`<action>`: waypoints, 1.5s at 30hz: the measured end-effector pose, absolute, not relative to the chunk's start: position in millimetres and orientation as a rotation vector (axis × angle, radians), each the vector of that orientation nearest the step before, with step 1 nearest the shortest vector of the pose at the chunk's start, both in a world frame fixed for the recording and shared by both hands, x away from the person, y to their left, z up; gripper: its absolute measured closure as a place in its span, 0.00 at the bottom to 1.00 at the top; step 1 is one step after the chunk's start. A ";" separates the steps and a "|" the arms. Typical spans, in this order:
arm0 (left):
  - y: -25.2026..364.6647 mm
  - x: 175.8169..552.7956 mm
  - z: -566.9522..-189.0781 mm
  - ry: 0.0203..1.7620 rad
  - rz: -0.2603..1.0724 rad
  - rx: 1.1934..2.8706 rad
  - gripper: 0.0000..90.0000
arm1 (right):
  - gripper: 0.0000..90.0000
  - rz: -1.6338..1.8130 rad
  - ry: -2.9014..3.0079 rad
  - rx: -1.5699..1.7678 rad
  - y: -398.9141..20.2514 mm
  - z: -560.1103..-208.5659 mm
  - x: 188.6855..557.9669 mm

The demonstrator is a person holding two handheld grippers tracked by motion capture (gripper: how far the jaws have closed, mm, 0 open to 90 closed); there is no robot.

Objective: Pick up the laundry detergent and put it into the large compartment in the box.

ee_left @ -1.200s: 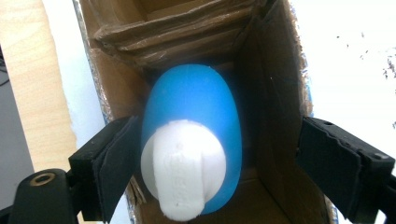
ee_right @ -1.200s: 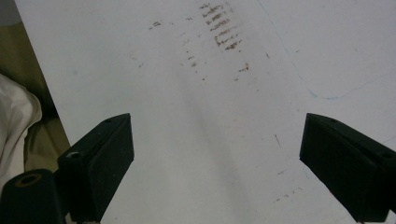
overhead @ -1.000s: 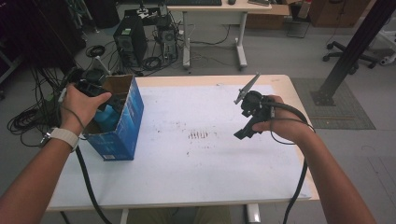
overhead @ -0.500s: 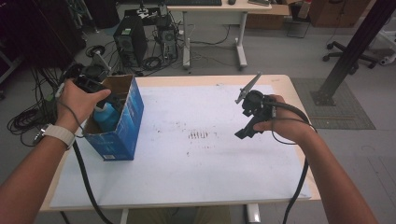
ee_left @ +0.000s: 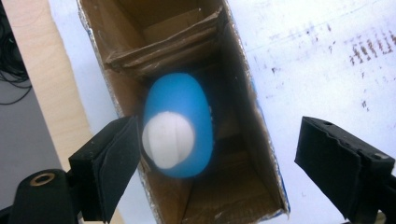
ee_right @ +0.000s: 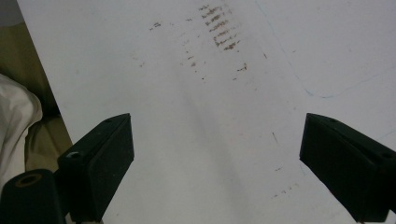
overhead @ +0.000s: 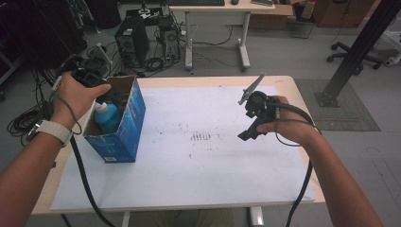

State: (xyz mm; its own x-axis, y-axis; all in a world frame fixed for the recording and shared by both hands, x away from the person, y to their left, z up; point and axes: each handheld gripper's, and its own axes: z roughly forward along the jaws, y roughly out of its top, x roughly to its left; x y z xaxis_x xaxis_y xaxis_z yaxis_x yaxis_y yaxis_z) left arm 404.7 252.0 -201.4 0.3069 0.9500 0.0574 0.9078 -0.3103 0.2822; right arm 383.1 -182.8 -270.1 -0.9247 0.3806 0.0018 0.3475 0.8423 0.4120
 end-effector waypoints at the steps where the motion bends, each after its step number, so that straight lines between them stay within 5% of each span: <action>1: 252.0 404.7 -201.4 1.713 0.316 2.374 0.16 | 0.11 0.634 2.939 0.583 -182.8 -270.1 383.0; 45: 197.5 383.1 -172.3 1.336 0.184 2.570 0.15 | 0.11 0.641 2.927 0.596 -186.6 -264.4 379.6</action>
